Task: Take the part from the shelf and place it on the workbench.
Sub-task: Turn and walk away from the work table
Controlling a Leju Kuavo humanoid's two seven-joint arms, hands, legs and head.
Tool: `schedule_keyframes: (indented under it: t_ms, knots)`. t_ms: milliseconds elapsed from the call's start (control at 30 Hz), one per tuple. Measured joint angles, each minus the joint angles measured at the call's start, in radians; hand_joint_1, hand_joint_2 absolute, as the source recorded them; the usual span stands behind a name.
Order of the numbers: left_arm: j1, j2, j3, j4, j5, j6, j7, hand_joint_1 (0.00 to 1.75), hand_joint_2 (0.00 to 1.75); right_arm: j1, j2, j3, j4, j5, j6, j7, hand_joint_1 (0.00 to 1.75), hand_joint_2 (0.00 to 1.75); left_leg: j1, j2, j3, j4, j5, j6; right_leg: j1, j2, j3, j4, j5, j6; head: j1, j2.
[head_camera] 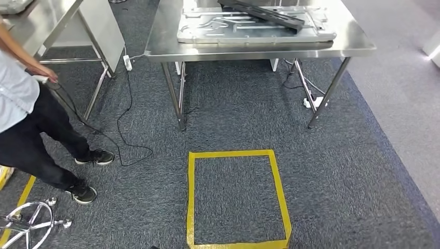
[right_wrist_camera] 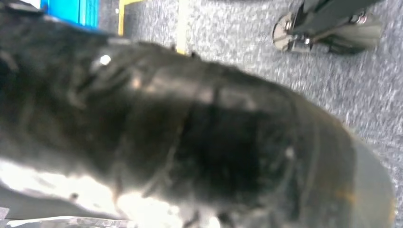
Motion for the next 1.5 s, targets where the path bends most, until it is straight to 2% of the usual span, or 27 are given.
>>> schedule_keyframes:
  t_ms: [67, 133, 233, 267, 300, 333, 367, 433, 500, 600, 667, 733, 767, 800, 833, 867, 933, 1000, 1100, 1133, 1167, 1233, 1300, 1333, 1400, 1467, 1500]
  knots:
    - [-0.001, 0.0, 0.0, 0.0, 0.001, 0.0, 0.0, 0.0, 0.0, 0.002, 0.0, 0.0, 0.0, 0.002, 0.0, 0.0, 0.0, 0.0, 0.003, 0.003, 0.002, 0.002, -0.003, -0.01, 0.001, 0.008, -0.004, -0.002, 0.004, -0.018, -0.001, 0.0]
    - [-0.001, 0.0, 0.0, 0.0, 0.002, 0.0, 0.0, 0.0, 0.0, 0.002, 0.0, 0.0, 0.0, 0.005, 0.001, 0.0, 0.0, 0.0, 0.007, -0.01, -0.011, 0.036, -0.033, -0.019, 0.001, 0.013, -0.005, -0.008, 0.011, -0.032, -0.001, 0.0]
    - [0.001, 0.0, 0.002, 0.0, 0.004, 0.0, 0.0, 0.0, 0.0, 0.001, 0.0, 0.0, 0.0, 0.011, 0.001, 0.003, 0.0, 0.0, 0.009, -0.03, -0.088, 0.206, -0.123, -0.024, 0.004, 0.024, -0.01, -0.01, 0.017, -0.041, -0.001, 0.0]
    - [0.003, 0.0, 0.003, 0.0, 0.004, 0.0, 0.0, 0.0, 0.0, 0.002, 0.0, 0.001, 0.0, 0.013, 0.001, 0.006, 0.0, 0.0, 0.009, -0.032, -0.109, 0.253, -0.135, -0.023, 0.006, 0.029, -0.012, -0.01, 0.018, -0.043, -0.001, 0.0]
    - [0.004, 0.0, 0.004, 0.0, 0.005, 0.0, 0.001, 0.0, 0.0, 0.003, 0.0, 0.001, 0.0, 0.015, 0.001, 0.011, 0.0, 0.0, 0.008, -0.033, -0.115, 0.265, -0.126, -0.021, 0.008, 0.034, -0.012, -0.01, 0.018, -0.043, -0.001, 0.0]
    - [0.005, 0.0, 0.005, 0.0, 0.006, 0.0, 0.002, 0.0, 0.0, 0.004, 0.0, 0.001, 0.0, 0.018, 0.001, 0.016, 0.0, 0.0, 0.008, -0.034, -0.103, 0.238, -0.099, -0.017, 0.009, 0.041, -0.011, -0.009, 0.018, -0.043, -0.001, 0.0]
    - [0.006, 0.0, 0.006, 0.0, 0.007, 0.0, 0.002, 0.0, 0.0, 0.004, 0.0, 0.001, 0.0, 0.02, 0.001, 0.021, 0.0, 0.0, 0.007, -0.039, -0.076, 0.181, -0.062, -0.012, 0.01, 0.048, -0.009, -0.009, 0.019, -0.043, -0.001, 0.0]
    - [0.008, 0.002, 0.008, 0.0, 0.009, 0.0, 0.005, 0.0, 0.0, 0.004, 0.002, 0.001, 0.001, 0.023, 0.001, 0.028, 0.0, 0.0, 0.004, -0.066, -0.022, 0.057, -0.008, 0.001, 0.01, 0.06, -0.01, -0.009, 0.021, -0.038, -0.001, 0.0]
    - [0.008, 0.004, 0.011, 0.0, 0.01, 0.001, 0.007, 0.0, 0.0, 0.003, 0.004, 0.001, 0.001, 0.023, 0.002, 0.031, 0.0, 0.0, -0.001, -0.087, -0.006, 0.006, 0.001, 0.008, 0.007, 0.07, -0.018, -0.009, 0.028, -0.026, -0.002, 0.0]
    - [0.008, 0.004, 0.013, 0.0, 0.01, 0.001, 0.01, 0.0, 0.0, 0.007, 0.005, 0.001, 0.001, 0.023, 0.003, 0.033, 0.0, 0.0, -0.001, -0.073, -0.004, -0.017, 0.016, 0.02, 0.007, 0.077, -0.023, -0.009, 0.032, -0.007, -0.001, 0.0]
    - [0.008, 0.004, 0.014, 0.0, 0.01, 0.001, 0.011, 0.0, 0.0, 0.009, 0.005, 0.001, 0.001, 0.023, 0.003, 0.034, 0.0, 0.0, 0.002, -0.058, 0.003, -0.038, 0.031, 0.033, 0.014, 0.06, -0.046, 0.043, -0.006, -0.001, 0.0, 0.0]
    - [0.009, 0.004, 0.014, 0.0, 0.01, 0.001, 0.011, 0.0, 0.0, 0.009, 0.005, 0.001, 0.001, 0.023, 0.004, 0.035, 0.0, 0.0, -0.002, -0.043, 0.0, -0.039, 0.036, 0.039, 0.016, 0.042, -0.098, 0.158, -0.073, 0.0, 0.002, 0.0]
    - [0.01, 0.004, 0.015, 0.0, 0.01, 0.001, 0.011, 0.0, 0.0, 0.009, 0.005, 0.001, 0.001, 0.023, 0.005, 0.035, 0.0, 0.0, -0.004, -0.034, -0.003, -0.037, 0.036, 0.04, 0.016, 0.039, -0.121, 0.213, -0.096, 0.001, 0.002, 0.0]
    - [0.011, 0.004, 0.016, 0.0, 0.01, 0.001, 0.011, 0.0, 0.0, 0.009, 0.005, 0.001, 0.001, 0.024, 0.006, 0.035, 0.0, 0.0, -0.005, -0.026, -0.006, -0.035, 0.036, 0.04, 0.016, 0.036, -0.131, 0.241, -0.101, 0.002, 0.002, 0.0]
    - [0.011, 0.004, 0.017, 0.0, 0.01, 0.001, 0.01, 0.0, 0.0, 0.01, 0.005, 0.001, 0.001, 0.024, 0.008, 0.035, 0.0, 0.0, -0.005, -0.018, -0.008, -0.032, 0.035, 0.039, 0.015, 0.033, -0.122, 0.231, -0.086, 0.002, 0.002, 0.0]
    - [0.011, 0.004, 0.017, 0.0, 0.01, 0.001, 0.01, 0.0, 0.0, 0.011, 0.005, 0.001, 0.001, 0.025, 0.01, 0.035, 0.0, 0.0, -0.005, -0.012, -0.009, -0.028, 0.034, 0.038, 0.015, 0.028, -0.094, 0.186, -0.059, 0.002, 0.002, 0.0]
    - [0.01, 0.003, 0.018, 0.0, 0.01, 0.0, 0.009, 0.0, 0.0, 0.011, 0.005, 0.001, 0.001, 0.025, 0.012, 0.035, 0.0, 0.0, -0.007, -0.002, -0.011, -0.017, 0.027, 0.031, 0.017, 0.006, -0.018, 0.05, -0.006, -0.003, 0.002, 0.0]
    - [0.009, 0.003, 0.019, 0.0, 0.01, 0.0, 0.007, 0.0, 0.0, 0.01, 0.005, 0.001, 0.001, 0.026, 0.014, 0.035, 0.0, 0.0, -0.011, 0.005, -0.014, -0.008, 0.022, 0.022, 0.022, -0.004, 0.017, -0.021, 0.01, -0.014, 0.001, 0.0]
    - [0.007, 0.003, 0.02, 0.0, 0.01, 0.001, 0.006, 0.0, 0.0, 0.013, 0.005, 0.001, 0.001, 0.026, 0.014, 0.035, 0.0, 0.0, -0.011, 0.011, -0.014, -0.003, 0.017, 0.007, 0.022, 0.008, 0.014, -0.03, 0.015, -0.032, 0.001, 0.0]
    - [0.006, 0.003, 0.02, 0.0, 0.011, 0.001, 0.005, 0.0, 0.0, 0.013, 0.005, 0.001, 0.001, 0.026, 0.015, 0.035, 0.0, 0.0, -0.009, 0.003, -0.021, 0.013, 0.003, 0.001, 0.02, 0.013, 0.013, -0.034, 0.019, -0.039, 0.001, 0.0]
    - [0.006, 0.003, 0.021, 0.0, 0.012, 0.001, 0.004, 0.0, 0.0, 0.012, 0.005, 0.001, 0.001, 0.026, 0.015, 0.035, 0.0, 0.0, -0.006, -0.006, -0.034, 0.044, -0.022, -0.004, 0.017, 0.017, 0.012, -0.037, 0.024, -0.045, 0.001, 0.0]
    - [0.007, 0.003, 0.021, 0.0, 0.013, 0.001, 0.003, 0.0, 0.0, 0.011, 0.005, 0.001, 0.001, 0.026, 0.015, 0.035, 0.0, 0.0, -0.001, -0.027, -0.087, 0.168, -0.095, -0.014, 0.016, 0.029, 0.007, -0.038, 0.028, -0.051, 0.0, 0.0]
    - [0.009, 0.003, 0.022, 0.0, 0.014, 0.001, 0.003, 0.0, 0.0, 0.012, 0.005, 0.001, 0.001, 0.027, 0.015, 0.035, 0.0, 0.0, 0.003, -0.033, -0.128, 0.27, -0.132, -0.019, 0.017, 0.045, 0.001, -0.036, 0.031, -0.051, 0.0, 0.0]
    - [0.01, 0.003, 0.022, 0.0, 0.014, 0.001, 0.003, 0.0, 0.0, 0.013, 0.005, 0.001, 0.001, 0.027, 0.016, 0.035, 0.0, 0.0, 0.004, -0.034, -0.125, 0.269, -0.119, -0.019, 0.017, 0.054, 0.0, -0.034, 0.031, -0.051, 0.0, 0.0]
    - [0.01, 0.004, 0.022, 0.0, 0.016, 0.001, 0.003, 0.0, 0.0, 0.013, 0.005, 0.001, 0.001, 0.027, 0.017, 0.036, 0.0, 0.0, 0.005, -0.046, -0.071, 0.165, -0.052, -0.015, 0.016, 0.075, -0.001, -0.031, 0.033, -0.048, 0.0, 0.0]
    - [0.012, 0.004, 0.023, 0.0, 0.016, 0.002, 0.003, 0.0, 0.0, 0.011, 0.006, 0.001, 0.001, 0.028, 0.018, 0.037, 0.0, 0.0, 0.006, -0.09, -0.012, 0.037, -0.005, -0.006, 0.017, 0.095, -0.004, -0.028, 0.035, -0.04, 0.0, 0.0]
    - [0.011, 0.004, 0.023, 0.0, 0.017, 0.002, 0.003, 0.0, 0.0, 0.01, 0.007, 0.001, 0.001, 0.029, 0.018, 0.037, 0.0, 0.0, 0.005, -0.107, 0.0, 0.005, 0.002, -0.001, 0.016, 0.105, -0.008, -0.028, 0.038, -0.033, 0.001, 0.0]
